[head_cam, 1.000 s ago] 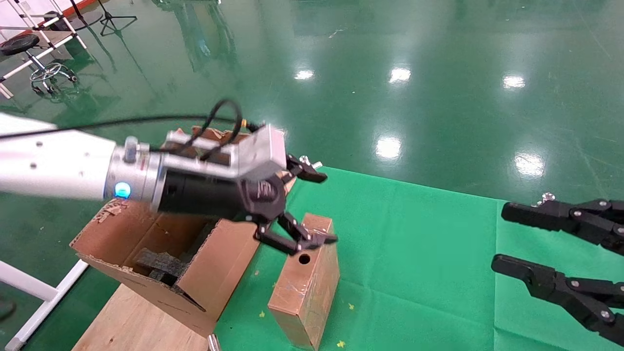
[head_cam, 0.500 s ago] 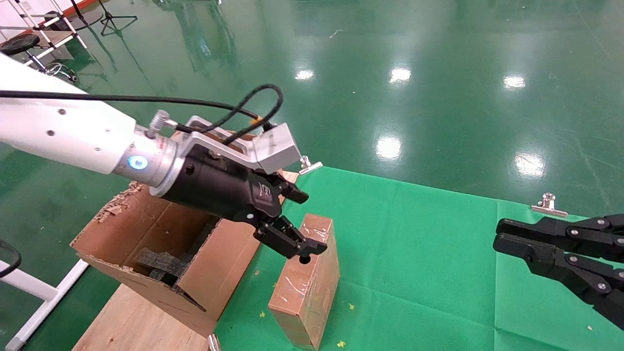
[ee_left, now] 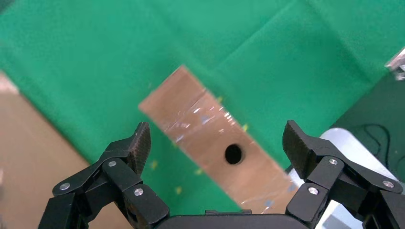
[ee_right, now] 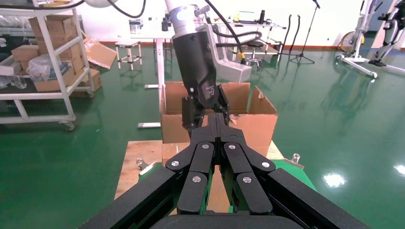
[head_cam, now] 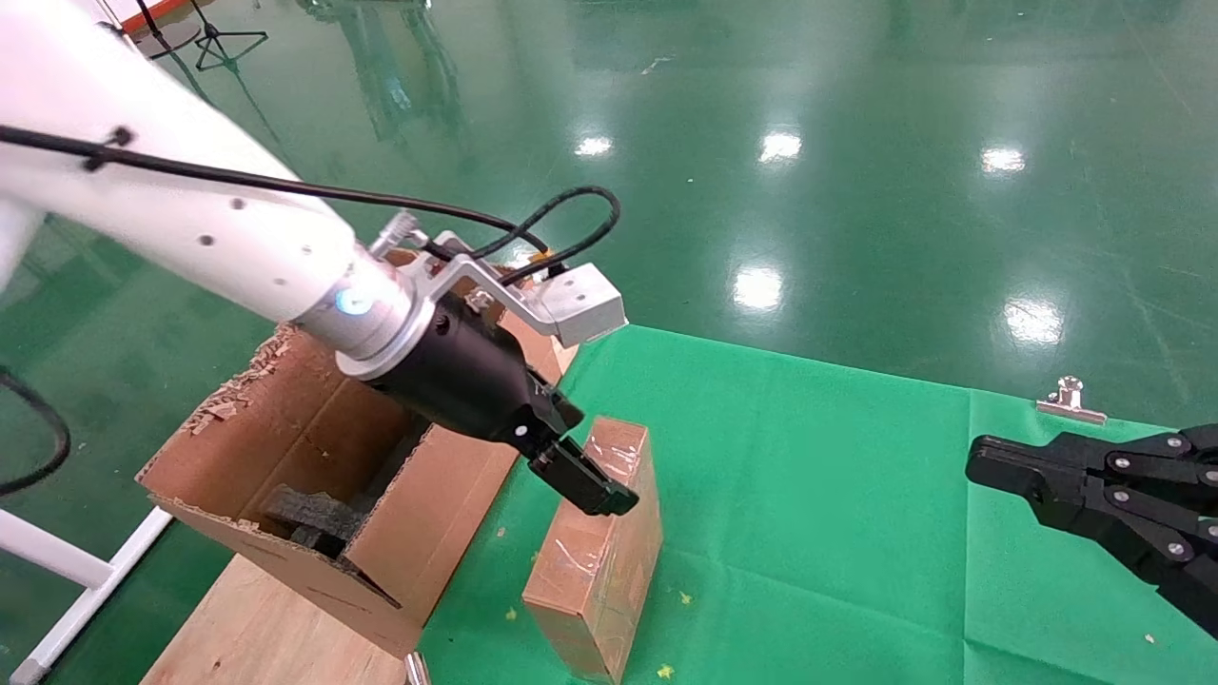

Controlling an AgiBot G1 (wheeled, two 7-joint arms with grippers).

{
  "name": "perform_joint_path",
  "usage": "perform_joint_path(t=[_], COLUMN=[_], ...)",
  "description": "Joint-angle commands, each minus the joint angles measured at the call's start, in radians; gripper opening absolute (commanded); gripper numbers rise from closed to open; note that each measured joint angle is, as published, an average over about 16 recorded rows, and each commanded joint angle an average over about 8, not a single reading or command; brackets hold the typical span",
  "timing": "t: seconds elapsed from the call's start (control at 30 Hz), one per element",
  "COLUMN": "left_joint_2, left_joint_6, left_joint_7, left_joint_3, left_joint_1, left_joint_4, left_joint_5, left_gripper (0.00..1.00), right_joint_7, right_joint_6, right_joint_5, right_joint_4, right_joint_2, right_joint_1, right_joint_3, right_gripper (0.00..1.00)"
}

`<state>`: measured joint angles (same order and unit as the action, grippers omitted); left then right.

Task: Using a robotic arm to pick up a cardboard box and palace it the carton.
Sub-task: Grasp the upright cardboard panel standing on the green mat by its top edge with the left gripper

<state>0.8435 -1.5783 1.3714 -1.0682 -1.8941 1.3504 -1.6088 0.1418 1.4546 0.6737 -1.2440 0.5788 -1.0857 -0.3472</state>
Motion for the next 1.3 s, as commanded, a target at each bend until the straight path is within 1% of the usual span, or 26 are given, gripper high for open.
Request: perform_joint_path(t=[0.03,0.17,0.3,0.47,0.67,0.87,0.9,0.97,1.13,1.17,1.23,1.3], left_joint_2=[0.023,0.069,0.092,0.108,0.127,0.138,0.139,0.142,0.148,0.149,0.149,0.148], left_joint_6=[-0.003,0.003,0.013,0.029,0.054,0.08,0.082,0.086,0.091,0.091,0.091,0.091], left_joint_7=[0.059,0.185,0.26,0.302,0.335,0.35,0.351,0.35,0.347,0.346,0.346,0.346], left_joint_3=[-0.062,-0.161,-0.213,-0.259,-0.305,-0.327,-0.328,-0.336,-0.347,-0.348,-0.347,-0.346], left_joint_1=[-0.036,-0.103,-0.128,-0.127,-0.1,-0.085,-0.084,-0.086,-0.09,-0.09,-0.091,-0.091], left_joint_4=[-0.001,0.0,-0.001,-0.001,0.0,0.002,0.002,0.003,0.002,0.002,0.002,0.002], left_joint_5=[-0.026,-0.046,0.01,0.052,0.045,0.023,0.019,0.006,-0.012,-0.014,-0.014,-0.012], left_gripper=[1.0,1.0,1.0,1.0,1.0,1.0,1.0,1.0,0.38,0.25,0.0,0.0], right_joint_7=[0.0,0.0,0.0,0.0,0.0,0.0,0.0,0.0,0.0,0.0,0.0,0.0], right_joint_6=[0.0,0.0,0.0,0.0,0.0,0.0,0.0,0.0,0.0,0.0,0.0,0.0], right_joint_5=[0.0,0.0,0.0,0.0,0.0,0.0,0.0,0.0,0.0,0.0,0.0,0.0], right_joint_4=[0.0,0.0,0.0,0.0,0.0,0.0,0.0,0.0,0.0,0.0,0.0,0.0], right_joint_2=[0.0,0.0,0.0,0.0,0.0,0.0,0.0,0.0,0.0,0.0,0.0,0.0], right_joint_1=[0.0,0.0,0.0,0.0,0.0,0.0,0.0,0.0,0.0,0.0,0.0,0.0], right_joint_3=[0.0,0.0,0.0,0.0,0.0,0.0,0.0,0.0,0.0,0.0,0.0,0.0], right_gripper=[0.0,0.0,0.0,0.0,0.0,0.0,0.05,0.3,0.92,1.0,1.0,1.0])
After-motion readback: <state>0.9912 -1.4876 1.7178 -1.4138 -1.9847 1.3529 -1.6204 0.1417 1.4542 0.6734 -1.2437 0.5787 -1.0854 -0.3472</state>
